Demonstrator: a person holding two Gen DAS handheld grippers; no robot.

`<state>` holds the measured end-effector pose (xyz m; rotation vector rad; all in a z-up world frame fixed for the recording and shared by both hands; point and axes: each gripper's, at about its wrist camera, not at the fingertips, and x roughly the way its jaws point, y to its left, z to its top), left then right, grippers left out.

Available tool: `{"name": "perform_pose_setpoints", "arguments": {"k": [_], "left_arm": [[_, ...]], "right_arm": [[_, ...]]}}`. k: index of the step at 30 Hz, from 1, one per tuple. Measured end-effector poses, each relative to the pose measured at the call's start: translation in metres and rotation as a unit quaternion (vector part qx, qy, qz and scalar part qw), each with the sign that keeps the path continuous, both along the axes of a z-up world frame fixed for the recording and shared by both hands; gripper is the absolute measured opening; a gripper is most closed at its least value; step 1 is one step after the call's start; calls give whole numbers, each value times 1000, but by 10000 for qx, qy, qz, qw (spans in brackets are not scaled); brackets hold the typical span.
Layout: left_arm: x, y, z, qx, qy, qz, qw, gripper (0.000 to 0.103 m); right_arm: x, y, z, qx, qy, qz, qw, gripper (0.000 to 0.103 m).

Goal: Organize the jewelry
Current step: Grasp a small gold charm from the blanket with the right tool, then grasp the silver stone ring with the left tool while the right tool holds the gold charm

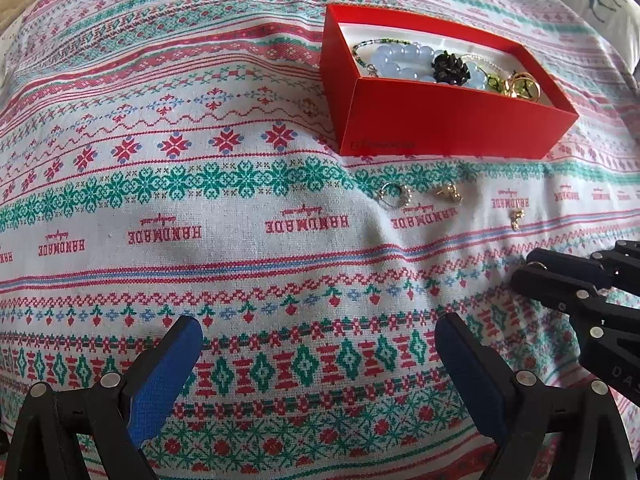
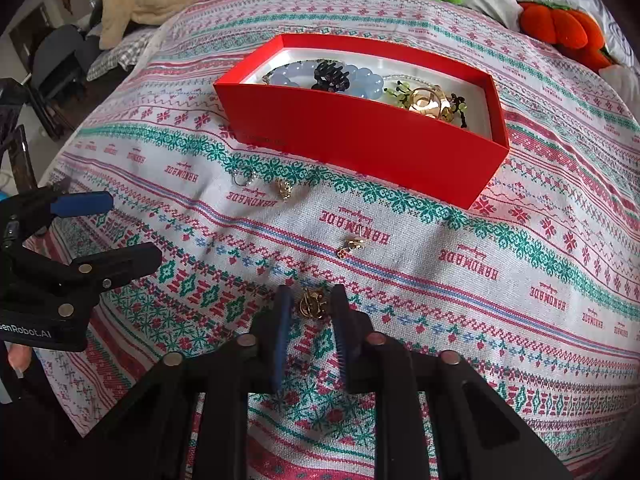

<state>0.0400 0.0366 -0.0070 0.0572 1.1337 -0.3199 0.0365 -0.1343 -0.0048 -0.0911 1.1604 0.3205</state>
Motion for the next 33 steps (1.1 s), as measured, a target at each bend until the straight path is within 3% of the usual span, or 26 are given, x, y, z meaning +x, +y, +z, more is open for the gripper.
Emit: {"name": "perform_pose_setpoints", "arguments": {"k": [6, 12, 14, 16, 30, 33], "left_arm": [[0, -13, 5, -97, -167, -195, 9996, 95], [9, -38, 8, -316, -361, -551, 9973, 67], [14, -46, 7, -446, -353, -674, 9961, 49], [19, -52, 4, -497, -371, -793, 9949, 45], [41, -72, -15, -242, -596, -871, 9941, 37], [45, -75, -15, -168, -629, -825, 9945, 29]], "right_arm": [[-2, -7, 5, 38, -24, -69, 10000, 15], [-2, -26, 10, 91, -34, -317, 9994, 15], [-1, -32, 10, 115, -10, -401, 9991, 15], [-3, -39, 11, 145, 14, -459, 9988, 15], [-6, -55, 11, 170, 126, -415, 9989, 15], [-3, -55, 11, 171, 125, -424, 9989, 15]]}}
